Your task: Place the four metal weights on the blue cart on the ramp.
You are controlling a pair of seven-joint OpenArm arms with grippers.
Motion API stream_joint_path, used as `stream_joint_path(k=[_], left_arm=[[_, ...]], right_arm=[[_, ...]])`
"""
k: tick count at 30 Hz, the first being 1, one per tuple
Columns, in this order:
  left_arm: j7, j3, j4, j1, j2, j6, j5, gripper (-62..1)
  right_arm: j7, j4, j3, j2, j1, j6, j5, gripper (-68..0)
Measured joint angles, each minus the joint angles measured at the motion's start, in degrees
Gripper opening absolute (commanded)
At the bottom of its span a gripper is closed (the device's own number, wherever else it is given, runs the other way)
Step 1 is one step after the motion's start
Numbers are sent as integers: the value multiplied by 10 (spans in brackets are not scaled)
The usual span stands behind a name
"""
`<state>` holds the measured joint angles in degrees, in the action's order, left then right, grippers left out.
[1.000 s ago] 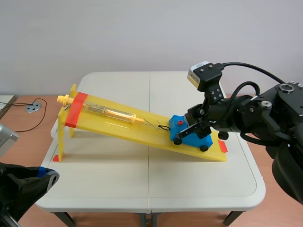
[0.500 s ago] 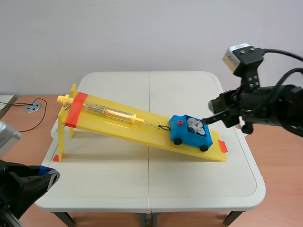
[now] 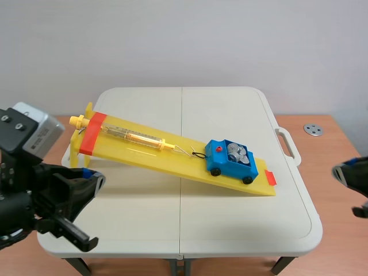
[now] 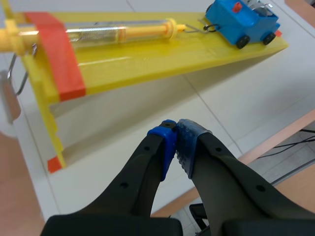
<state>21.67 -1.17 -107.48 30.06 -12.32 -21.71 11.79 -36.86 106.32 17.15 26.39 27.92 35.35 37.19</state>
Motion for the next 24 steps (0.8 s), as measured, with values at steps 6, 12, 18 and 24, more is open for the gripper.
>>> stream_joint_path(k=[6,12,18,24], left_arm=[[0,60,0,-50,40,0,-86,-582],[-5,105,2,-106,57,11,-162,-582],[-9,115,43,-159,72,40,-209,-582],[-9,115,118,-204,77,72,-234,-582]], right_arm=[[-19,5,88,0,111,50,47,-669],[-22,5,142,0,213,69,60,-669],[-22,5,152,-2,277,69,59,-669],[-22,5,166,-26,296,69,59,-669]])
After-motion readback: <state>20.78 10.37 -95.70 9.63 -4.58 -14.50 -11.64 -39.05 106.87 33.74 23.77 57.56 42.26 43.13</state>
